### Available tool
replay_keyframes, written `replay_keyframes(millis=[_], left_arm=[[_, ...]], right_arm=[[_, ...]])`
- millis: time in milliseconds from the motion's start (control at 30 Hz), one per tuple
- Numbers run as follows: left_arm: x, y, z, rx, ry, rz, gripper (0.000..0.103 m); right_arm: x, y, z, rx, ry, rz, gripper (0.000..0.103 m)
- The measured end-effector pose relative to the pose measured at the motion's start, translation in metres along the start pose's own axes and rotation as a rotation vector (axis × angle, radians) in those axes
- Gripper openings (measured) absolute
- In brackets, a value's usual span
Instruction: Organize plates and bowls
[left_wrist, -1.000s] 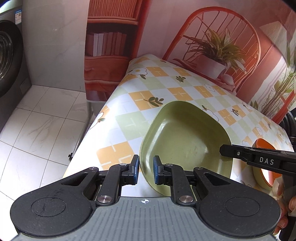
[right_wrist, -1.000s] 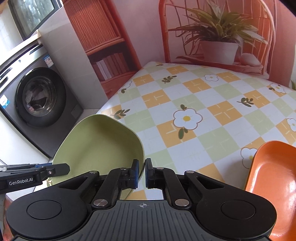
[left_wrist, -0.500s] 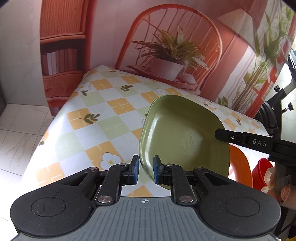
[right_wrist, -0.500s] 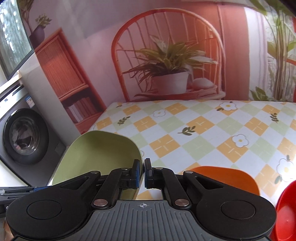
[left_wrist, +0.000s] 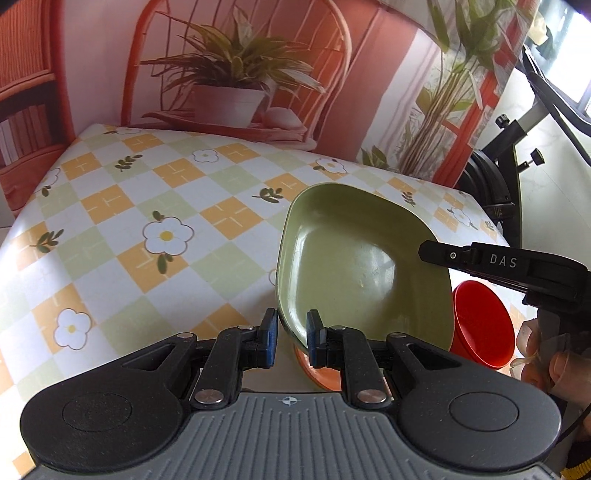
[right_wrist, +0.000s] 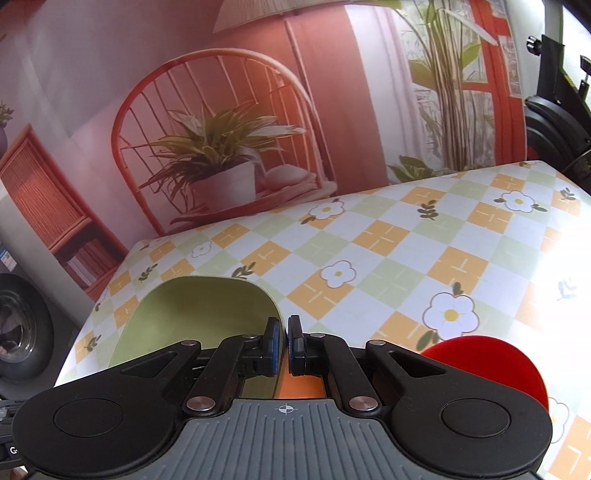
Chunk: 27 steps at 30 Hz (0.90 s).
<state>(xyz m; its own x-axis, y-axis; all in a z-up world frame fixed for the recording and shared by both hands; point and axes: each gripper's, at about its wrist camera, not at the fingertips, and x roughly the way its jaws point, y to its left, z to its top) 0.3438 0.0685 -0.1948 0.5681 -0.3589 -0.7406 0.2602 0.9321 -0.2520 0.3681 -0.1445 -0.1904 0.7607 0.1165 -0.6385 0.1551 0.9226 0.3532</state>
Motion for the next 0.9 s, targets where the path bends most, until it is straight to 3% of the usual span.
replay_keyframes(millis=[400, 900], left_arm=[[0.025, -0.015, -0.015, 0.015, 0.073, 0.004, 0.018], [0.026, -0.021, -0.016, 0.044, 0.076, 0.038, 0.018]], right_arm=[[0.007, -0.022, -0.012, -0.018, 0.034, -0.038, 0.004], [0.016, -0.022, -0.015, -0.028, 0.052, -0.049, 0.004]])
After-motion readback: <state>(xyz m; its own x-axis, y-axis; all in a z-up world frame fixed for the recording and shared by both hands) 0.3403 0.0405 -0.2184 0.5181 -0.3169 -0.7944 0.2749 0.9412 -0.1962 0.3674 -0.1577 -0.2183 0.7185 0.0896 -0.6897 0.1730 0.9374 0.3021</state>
